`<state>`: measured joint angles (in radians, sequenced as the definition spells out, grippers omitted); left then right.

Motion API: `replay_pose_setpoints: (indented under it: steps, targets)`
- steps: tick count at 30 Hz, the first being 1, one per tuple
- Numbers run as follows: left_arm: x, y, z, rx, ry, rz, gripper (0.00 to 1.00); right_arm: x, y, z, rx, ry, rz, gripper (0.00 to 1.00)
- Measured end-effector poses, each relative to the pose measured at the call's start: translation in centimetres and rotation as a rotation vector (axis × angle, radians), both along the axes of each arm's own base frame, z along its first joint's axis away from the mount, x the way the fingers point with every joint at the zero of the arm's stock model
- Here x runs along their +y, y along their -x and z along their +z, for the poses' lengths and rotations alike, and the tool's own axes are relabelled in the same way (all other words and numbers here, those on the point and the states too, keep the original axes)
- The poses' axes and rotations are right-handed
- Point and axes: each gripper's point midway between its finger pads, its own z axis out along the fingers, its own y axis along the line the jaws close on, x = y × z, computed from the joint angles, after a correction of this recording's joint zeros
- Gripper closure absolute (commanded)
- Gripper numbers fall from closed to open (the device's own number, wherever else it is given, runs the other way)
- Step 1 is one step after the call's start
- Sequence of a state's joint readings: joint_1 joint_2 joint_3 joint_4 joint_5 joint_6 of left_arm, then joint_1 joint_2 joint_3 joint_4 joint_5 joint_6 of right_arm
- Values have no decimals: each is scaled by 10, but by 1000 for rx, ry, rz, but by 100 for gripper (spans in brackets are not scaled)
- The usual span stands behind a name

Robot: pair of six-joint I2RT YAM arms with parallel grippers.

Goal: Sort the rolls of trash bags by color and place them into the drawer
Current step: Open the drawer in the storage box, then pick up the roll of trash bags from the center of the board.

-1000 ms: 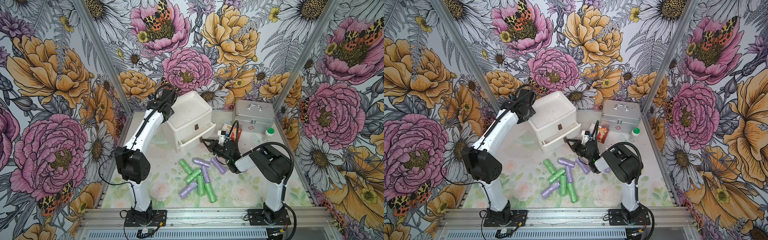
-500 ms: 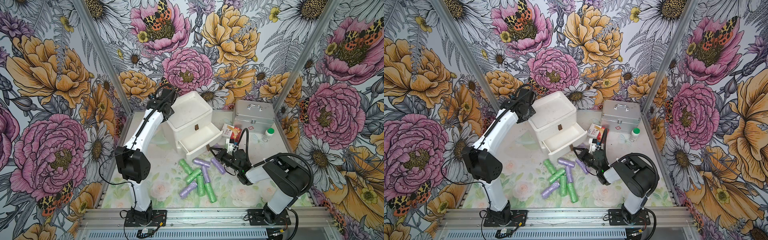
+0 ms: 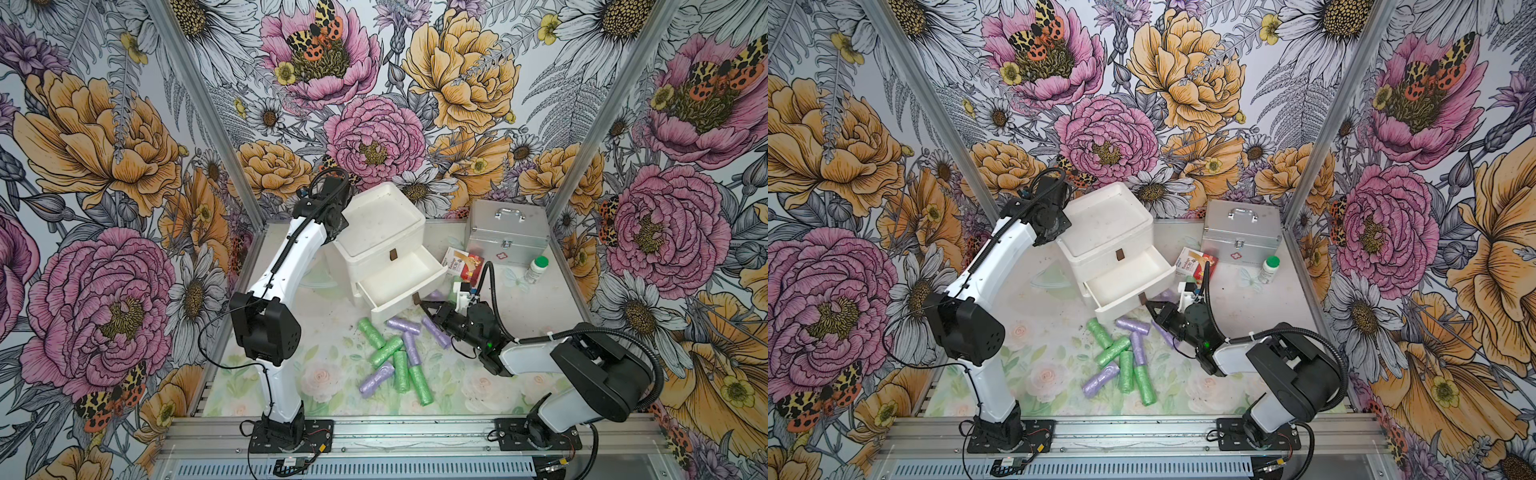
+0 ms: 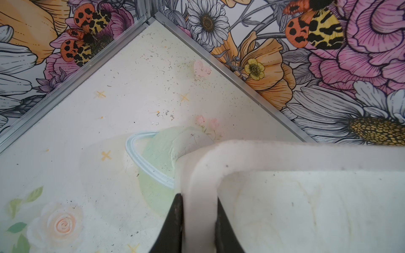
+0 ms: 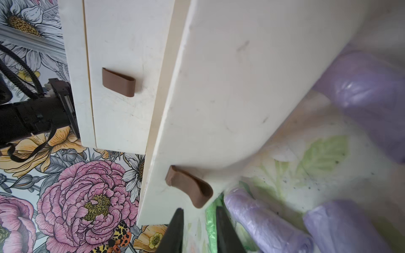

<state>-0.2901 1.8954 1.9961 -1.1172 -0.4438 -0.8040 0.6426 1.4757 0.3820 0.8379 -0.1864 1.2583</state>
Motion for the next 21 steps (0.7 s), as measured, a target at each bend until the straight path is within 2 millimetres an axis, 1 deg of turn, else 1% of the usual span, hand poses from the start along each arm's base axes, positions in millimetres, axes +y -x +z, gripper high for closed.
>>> replay_pose_setpoints:
  steps: [2, 3, 5, 6, 7, 8, 9, 10, 11, 12, 13, 15, 16, 19, 21]
  targets:
    - [0, 0, 0, -1, 4, 0, 100, -8, 4, 4, -1, 59, -6, 55]
    - [1, 0, 0, -1, 7, 0, 100, -14, 6, 8, -4, 102, -13, 47]
    - [3, 0, 0, -3, 10, 3, 100, -28, 5, 23, -25, 204, -44, 27]
    - [4, 0, 0, -5, 11, 5, 100, -36, 2, 34, -41, 254, -64, 18]
    - [5, 1, 1, -7, 12, 7, 100, -46, -1, 46, -62, 302, -84, 16]
    - [6, 2, 1, -8, 14, 8, 100, -55, -5, 54, -72, 333, -104, 16]
    - [7, 2, 1, -8, 15, 10, 100, -69, -11, 61, -81, 375, -131, 16]
    - [8, 3, 1, -8, 18, 11, 100, -86, -17, 62, -74, 423, -159, 16]
    - [7, 4, 1, -8, 21, 10, 100, -99, -20, 58, -56, 467, -180, 16]
    - [7, 4, 1, -8, 23, 8, 100, -115, -23, 48, -18, 525, -197, 16]
    - [7, 5, 1, -9, 25, 7, 100, -128, -24, 36, 28, 583, -206, 16]
    - [9, 6, 1, -13, 27, 11, 100, -147, -21, 7, 139, 693, -187, 17]
    - [10, 6, 1, -15, 27, 13, 100, -154, -18, -8, 196, 743, -162, 17]
    - [13, 8, 1, -16, 32, 18, 100, -164, -7, -44, 328, 841, -80, 19]
    - [15, 8, 1, -16, 36, 19, 100, -168, 1, -61, 387, 880, -35, 19]
